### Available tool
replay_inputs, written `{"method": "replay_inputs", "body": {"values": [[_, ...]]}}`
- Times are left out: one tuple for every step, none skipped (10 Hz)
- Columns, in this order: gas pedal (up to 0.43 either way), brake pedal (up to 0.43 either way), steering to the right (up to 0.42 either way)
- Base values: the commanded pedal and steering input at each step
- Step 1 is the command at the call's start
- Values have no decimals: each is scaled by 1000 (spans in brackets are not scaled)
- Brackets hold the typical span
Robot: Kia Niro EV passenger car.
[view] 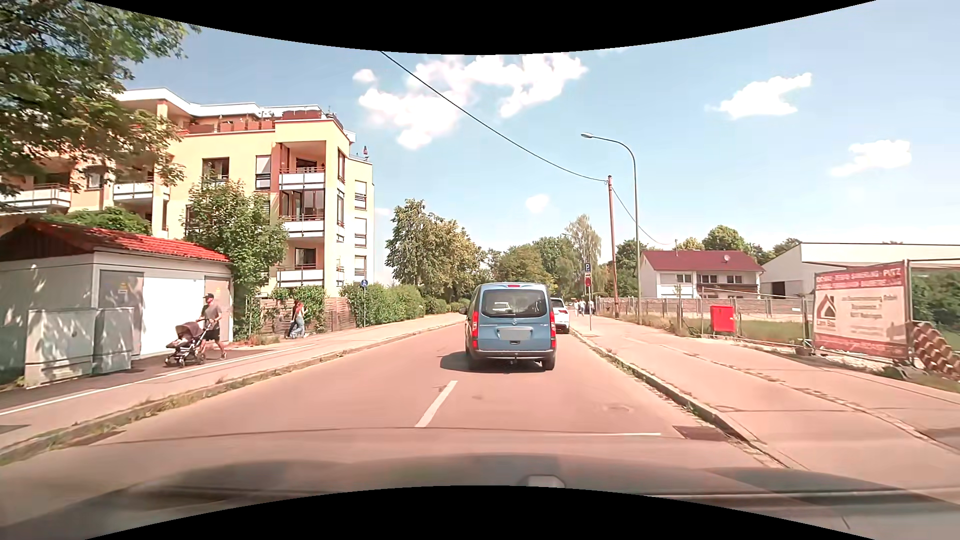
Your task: Follow the waypoints while adhering to traffic rules and regulations
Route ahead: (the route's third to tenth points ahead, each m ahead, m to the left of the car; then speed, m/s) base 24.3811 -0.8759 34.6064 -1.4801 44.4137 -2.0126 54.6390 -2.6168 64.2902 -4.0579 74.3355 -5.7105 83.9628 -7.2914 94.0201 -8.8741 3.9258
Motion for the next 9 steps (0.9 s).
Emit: {"method": "replay_inputs", "body": {"values": [[311, 0, -6], [311, 0, -6], [280, 0, -6], [220, 0, -6], [209, 0, -8], [209, 0, -12], [197, 0, -18], [189, 0, -22], [177, 0, -22]]}}
